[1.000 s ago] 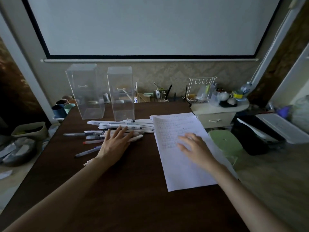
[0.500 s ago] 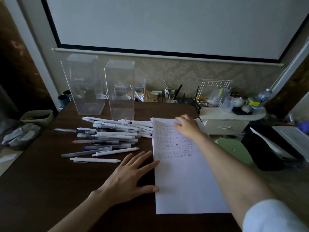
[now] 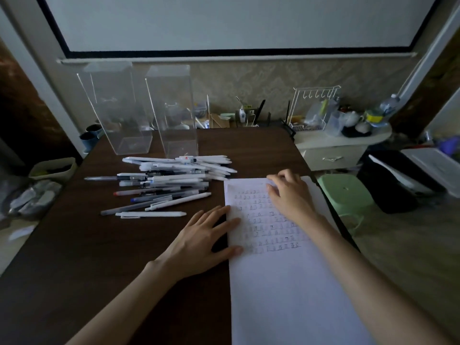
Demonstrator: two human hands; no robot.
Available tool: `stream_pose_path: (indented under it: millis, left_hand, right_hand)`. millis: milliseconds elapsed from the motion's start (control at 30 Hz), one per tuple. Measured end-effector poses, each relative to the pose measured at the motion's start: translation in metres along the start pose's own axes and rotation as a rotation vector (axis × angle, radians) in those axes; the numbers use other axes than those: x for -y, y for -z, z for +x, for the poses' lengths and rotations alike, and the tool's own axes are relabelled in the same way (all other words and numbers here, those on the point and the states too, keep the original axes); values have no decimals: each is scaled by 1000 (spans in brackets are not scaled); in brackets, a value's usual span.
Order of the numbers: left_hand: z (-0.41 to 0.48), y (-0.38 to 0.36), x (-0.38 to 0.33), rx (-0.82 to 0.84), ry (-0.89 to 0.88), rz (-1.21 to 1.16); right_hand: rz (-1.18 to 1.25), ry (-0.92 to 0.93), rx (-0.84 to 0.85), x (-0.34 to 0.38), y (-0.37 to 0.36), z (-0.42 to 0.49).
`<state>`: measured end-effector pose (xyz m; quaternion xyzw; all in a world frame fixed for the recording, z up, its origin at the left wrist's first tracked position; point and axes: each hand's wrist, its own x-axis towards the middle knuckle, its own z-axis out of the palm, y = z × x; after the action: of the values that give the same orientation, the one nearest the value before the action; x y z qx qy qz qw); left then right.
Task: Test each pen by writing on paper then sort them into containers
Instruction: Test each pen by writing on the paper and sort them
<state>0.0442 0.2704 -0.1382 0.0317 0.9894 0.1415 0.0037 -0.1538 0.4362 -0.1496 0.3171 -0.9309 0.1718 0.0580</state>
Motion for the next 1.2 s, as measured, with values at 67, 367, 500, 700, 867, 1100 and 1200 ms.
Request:
stream_pose_path:
  millis: [67, 367, 500, 700, 867, 1100, 1200]
  left_hand:
    - [-6, 0, -4, 21, 20, 4]
    - [-44, 2, -6, -22, 110, 18]
    - [-60, 15, -27, -45, 24, -85]
    - [-87, -4, -84, 171, -394, -12]
    - [-87, -26, -78, 74, -408, 48]
    - [-63, -16, -64, 116, -340, 2]
    - [-62, -14, -62, 113, -328, -16]
  right_hand:
    - [7, 14, -10, 10, 0, -16]
    - [97, 19, -11, 44, 5, -30]
    - [166, 7, -101, 24, 28, -37]
    - [133, 39, 58, 1, 34, -86]
    - [61, 14, 132, 0, 32, -93]
    - [45, 6, 150, -1, 27, -64]
    - [-28, 30, 96, 4, 29, -60]
